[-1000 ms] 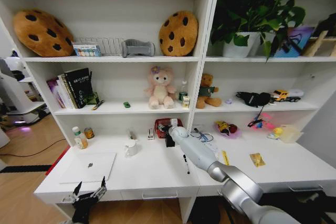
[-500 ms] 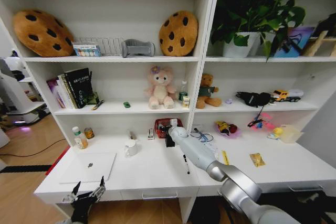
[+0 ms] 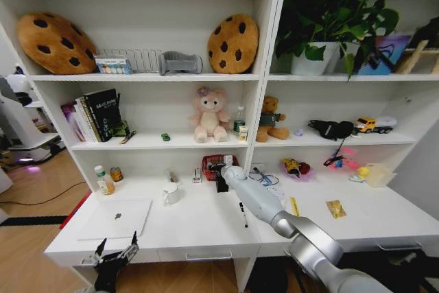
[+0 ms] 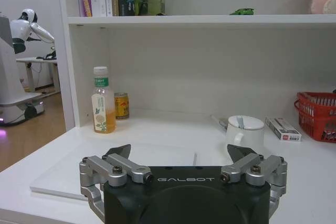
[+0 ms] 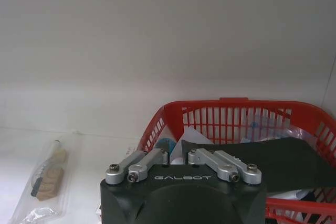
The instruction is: Organize the objects on the table.
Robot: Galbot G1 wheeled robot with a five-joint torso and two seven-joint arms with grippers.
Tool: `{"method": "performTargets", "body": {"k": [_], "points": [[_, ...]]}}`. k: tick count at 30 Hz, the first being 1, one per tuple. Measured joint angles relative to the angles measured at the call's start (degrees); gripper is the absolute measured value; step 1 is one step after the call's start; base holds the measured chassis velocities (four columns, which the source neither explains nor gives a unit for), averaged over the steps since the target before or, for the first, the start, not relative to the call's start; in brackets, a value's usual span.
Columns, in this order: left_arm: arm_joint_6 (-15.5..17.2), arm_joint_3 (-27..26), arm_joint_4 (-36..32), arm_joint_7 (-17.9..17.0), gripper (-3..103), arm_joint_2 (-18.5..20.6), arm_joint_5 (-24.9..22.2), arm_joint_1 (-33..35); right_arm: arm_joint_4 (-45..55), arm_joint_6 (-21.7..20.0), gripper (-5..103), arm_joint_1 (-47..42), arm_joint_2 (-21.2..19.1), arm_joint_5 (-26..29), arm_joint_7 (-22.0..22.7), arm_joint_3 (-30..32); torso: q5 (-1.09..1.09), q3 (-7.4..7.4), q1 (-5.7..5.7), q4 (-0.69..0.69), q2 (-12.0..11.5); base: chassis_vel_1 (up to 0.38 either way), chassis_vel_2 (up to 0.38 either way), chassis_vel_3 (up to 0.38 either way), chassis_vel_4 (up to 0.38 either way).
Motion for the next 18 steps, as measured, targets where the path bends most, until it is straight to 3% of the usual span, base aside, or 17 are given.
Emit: {"method": "performTargets", "body": {"k": [1,2,5,8,9,15,17,18], "points": [[0.0,0.0,0.0,0.0,100,0.0,0.0,0.0,0.0,0.0,9,0.0,0.0,0.0,0.0,0.0,0.0,0.0,0.0,0.0,0.0,0.0,0.0,0.0,0.0],[-0.01,0.04,0.01,0.0,100,-0.02,0.06,0.01,-0.19,-0.17,20,0.21,0.09,0.0,0.0,0.0,0.0,0.0,0.0,0.0,0.0,0.0,0.0,0.0,0.0],[-0.03,0.07,0.0,0.0,100,-0.02,0.07,0.02,-0.48,-0.84,25,0.59,0.15,0.02,0.01,-0.11,0.0,0.0,0.0,0.0,0.0,0.0,0.0,0.0,0.0],[-0.21,0.01,0.05,0.01,100,-0.02,0.07,-0.04,-0.55,-2.35,42,0.74,-0.02,0.39,0.31,-0.48,0.0,0.0,0.0,0.0,0.0,0.0,0.0,0.0,0.0],[-0.21,0.01,0.05,0.01,100,-0.02,0.07,-0.04,-0.55,-2.35,42,0.74,-0.02,0.39,0.31,-0.48,0.0,0.0,0.0,0.0,0.0,0.0,0.0,0.0,0.0],[-0.44,0.44,0.22,0.05,100,-0.16,0.12,-0.3,-0.5,-3.04,69,1.16,-0.58,2.21,0.77,-1.91,0.0,0.0,0.0,0.0,0.0,0.0,0.0,0.0,0.0],[-0.56,0.46,0.29,0.05,100,-0.21,0.17,-0.33,-0.79,-3.04,69,1.27,-0.58,2.39,0.76,-2.14,0.0,0.0,0.0,0.0,0.0,0.0,0.0,0.0,0.0],[-0.7,0.47,0.41,0.05,100,-0.24,0.2,-0.36,-1.16,-3.05,75,1.33,-0.58,2.56,0.72,-2.47,0.0,0.0,0.0,0.0,0.0,0.0,0.0,0.0,0.0]]}}
